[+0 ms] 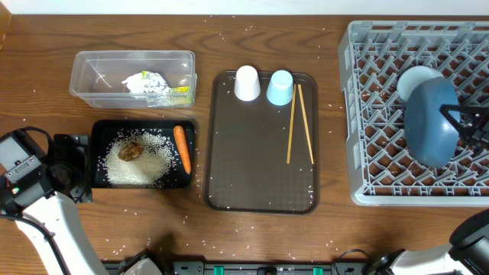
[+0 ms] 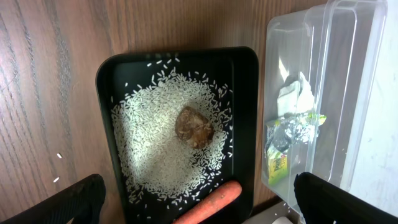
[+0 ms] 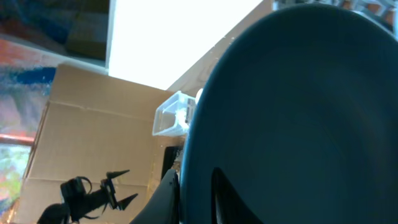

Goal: Sort waste into correct bins and load items into the dishwasher rack
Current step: 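Lower the plate upright into the rack slots and release it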

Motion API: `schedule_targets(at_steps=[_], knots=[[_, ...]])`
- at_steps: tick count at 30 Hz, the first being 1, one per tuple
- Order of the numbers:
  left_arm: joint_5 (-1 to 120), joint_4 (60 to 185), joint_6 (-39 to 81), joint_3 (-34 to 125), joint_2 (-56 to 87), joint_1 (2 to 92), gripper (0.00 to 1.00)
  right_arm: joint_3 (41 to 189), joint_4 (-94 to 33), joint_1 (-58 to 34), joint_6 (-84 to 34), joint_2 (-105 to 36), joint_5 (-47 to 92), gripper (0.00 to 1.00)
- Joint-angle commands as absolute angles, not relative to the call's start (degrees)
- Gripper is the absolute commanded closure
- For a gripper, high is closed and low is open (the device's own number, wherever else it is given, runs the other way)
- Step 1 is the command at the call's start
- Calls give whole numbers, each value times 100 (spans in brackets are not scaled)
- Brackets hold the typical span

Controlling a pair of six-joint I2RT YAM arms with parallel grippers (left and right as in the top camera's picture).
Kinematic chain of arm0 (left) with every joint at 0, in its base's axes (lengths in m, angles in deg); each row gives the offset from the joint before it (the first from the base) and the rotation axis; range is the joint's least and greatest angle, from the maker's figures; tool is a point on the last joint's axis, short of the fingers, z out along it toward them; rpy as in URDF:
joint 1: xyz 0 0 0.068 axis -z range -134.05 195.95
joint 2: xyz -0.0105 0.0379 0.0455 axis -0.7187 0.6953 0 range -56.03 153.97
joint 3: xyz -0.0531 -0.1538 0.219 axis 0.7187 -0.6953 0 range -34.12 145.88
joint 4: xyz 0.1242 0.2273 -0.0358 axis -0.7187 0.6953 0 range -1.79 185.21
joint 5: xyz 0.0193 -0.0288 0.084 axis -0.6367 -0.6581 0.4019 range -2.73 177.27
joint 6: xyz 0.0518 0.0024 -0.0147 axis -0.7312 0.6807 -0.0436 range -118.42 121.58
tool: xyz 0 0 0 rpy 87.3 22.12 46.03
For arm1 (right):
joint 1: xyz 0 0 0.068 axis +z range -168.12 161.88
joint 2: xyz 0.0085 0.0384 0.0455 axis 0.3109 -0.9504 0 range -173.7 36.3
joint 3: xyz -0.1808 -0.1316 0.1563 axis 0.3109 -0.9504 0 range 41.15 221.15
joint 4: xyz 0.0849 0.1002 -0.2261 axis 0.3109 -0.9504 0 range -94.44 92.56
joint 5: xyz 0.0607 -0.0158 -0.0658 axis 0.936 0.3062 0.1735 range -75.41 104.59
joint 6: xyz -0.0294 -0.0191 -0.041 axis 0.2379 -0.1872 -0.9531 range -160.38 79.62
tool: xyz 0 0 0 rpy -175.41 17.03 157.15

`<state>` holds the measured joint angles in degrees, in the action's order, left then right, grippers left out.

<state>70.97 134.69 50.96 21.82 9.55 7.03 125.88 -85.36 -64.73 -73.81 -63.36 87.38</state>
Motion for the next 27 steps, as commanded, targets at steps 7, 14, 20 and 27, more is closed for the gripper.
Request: schedule_targets(at_steps=[7,14,20,27], knots=[[7150,13489,5007,2193,946,686,2,12947,-8024,-6678,-5803,-6185,7191,78],[7150,13491,5004,2193,946,686,2,12958,-7308,-6678,-4021,-5584,5480,66],[7150,13489,5004,2193,946,686,2,12958,-7006,-6578,-2828,-4863,3980,43],[7150,13491,5004,2193,946,686,2,12958,-6997,-6095,-2408,-4391,3171,1]])
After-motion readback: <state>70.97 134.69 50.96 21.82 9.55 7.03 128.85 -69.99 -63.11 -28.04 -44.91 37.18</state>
